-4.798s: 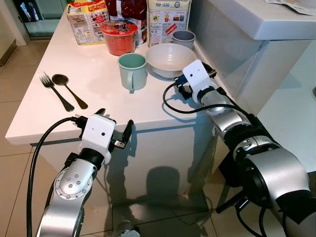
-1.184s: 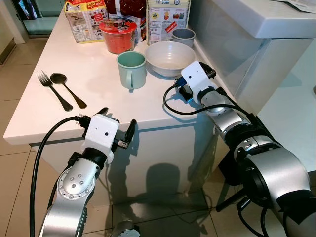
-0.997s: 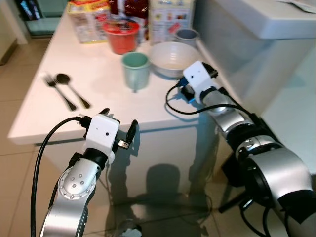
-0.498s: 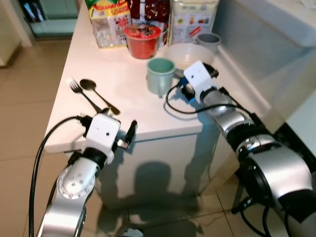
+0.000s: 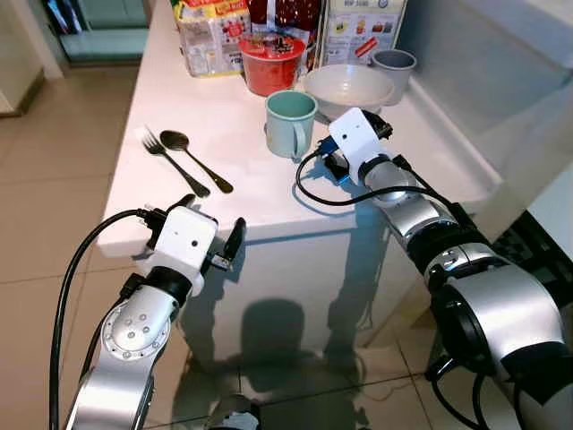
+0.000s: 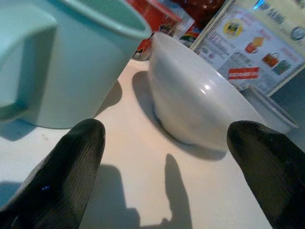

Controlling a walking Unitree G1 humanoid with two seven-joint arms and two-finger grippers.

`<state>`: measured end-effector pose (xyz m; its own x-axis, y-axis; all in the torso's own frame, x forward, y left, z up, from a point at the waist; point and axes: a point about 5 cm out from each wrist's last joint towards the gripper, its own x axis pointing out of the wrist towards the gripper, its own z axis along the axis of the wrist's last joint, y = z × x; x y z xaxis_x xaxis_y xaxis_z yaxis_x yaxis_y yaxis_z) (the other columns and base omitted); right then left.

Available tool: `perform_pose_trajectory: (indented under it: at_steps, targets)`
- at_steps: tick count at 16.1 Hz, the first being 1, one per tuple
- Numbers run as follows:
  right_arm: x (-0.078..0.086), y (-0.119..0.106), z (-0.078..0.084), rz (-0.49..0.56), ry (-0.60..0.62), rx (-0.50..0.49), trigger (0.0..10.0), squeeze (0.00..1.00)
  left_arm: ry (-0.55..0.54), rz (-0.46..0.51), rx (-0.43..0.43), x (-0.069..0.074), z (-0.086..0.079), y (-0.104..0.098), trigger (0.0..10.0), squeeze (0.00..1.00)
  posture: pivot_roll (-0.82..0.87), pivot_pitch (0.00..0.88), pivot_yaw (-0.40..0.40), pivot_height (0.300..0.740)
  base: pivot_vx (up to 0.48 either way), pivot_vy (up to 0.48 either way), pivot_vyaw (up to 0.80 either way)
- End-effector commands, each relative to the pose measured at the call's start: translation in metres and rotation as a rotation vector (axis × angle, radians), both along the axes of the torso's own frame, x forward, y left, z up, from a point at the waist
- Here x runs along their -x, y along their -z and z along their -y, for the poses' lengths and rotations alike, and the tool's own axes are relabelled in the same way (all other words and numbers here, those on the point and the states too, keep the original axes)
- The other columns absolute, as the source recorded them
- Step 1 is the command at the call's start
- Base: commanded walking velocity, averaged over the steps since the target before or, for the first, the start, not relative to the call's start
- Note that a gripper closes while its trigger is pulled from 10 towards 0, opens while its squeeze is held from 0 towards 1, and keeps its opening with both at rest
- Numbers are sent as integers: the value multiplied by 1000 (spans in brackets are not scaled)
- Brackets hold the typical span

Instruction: Setting the table

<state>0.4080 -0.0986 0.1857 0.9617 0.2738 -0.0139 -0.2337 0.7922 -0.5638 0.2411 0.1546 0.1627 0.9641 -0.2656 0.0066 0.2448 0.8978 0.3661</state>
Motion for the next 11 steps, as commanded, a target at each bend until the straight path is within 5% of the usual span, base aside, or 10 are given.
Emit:
perform_pose_trajectory:
  at_steps: [1,7,11]
  targets:
    - [0,1,5,-9,16,0,10000,0,13,2,-5,0,2,-1,10000,0,342,69,-18,740,285,-382,0]
    - [0,1,3,-6,8,2,10000,0,14,9,-11,-2,2,-1,10000,0,345,54,-18,740,313,-359,0]
    - [0,1,3,-6,2,7,10000,0,0,11,11,-2,1,-2,10000,0,346,47,-23,740,0,0,0]
